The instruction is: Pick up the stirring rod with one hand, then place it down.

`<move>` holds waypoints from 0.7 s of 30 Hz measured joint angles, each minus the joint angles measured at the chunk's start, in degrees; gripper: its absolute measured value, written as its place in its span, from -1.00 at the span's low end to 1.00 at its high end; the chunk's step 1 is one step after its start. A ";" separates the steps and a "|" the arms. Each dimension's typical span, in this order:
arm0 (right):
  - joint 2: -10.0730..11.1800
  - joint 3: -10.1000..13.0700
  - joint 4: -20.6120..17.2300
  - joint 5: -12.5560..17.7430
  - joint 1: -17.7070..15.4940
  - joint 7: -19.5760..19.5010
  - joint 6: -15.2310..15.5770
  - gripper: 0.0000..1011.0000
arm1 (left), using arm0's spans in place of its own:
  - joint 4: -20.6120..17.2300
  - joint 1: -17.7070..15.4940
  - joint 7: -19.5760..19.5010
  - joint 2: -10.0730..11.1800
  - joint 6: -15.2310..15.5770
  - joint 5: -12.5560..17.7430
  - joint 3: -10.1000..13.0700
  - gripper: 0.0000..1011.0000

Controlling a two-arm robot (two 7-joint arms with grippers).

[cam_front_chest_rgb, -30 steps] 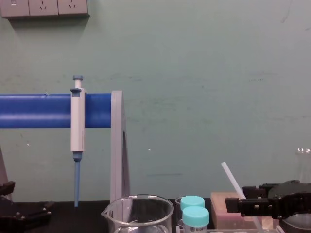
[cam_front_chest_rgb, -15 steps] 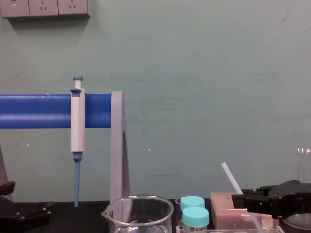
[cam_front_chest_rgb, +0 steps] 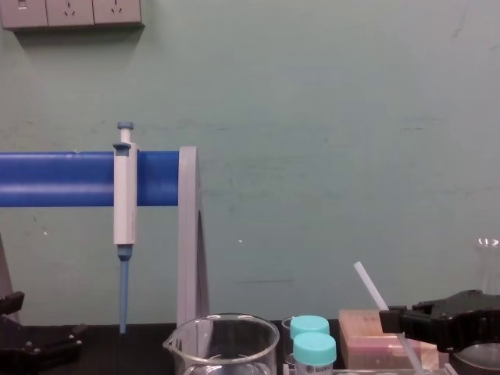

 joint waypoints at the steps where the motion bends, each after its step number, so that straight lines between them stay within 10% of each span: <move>1: 0.00 0.00 0.00 0.00 0.00 0.00 0.00 -0.87 | 0.00 0.00 0.00 0.00 0.00 0.00 0.00 0.98; 21: -3.70 6.69 0.46 4.10 -8.69 2.26 -20.08 -0.87 | 0.00 0.00 0.00 0.00 0.00 0.00 0.00 0.98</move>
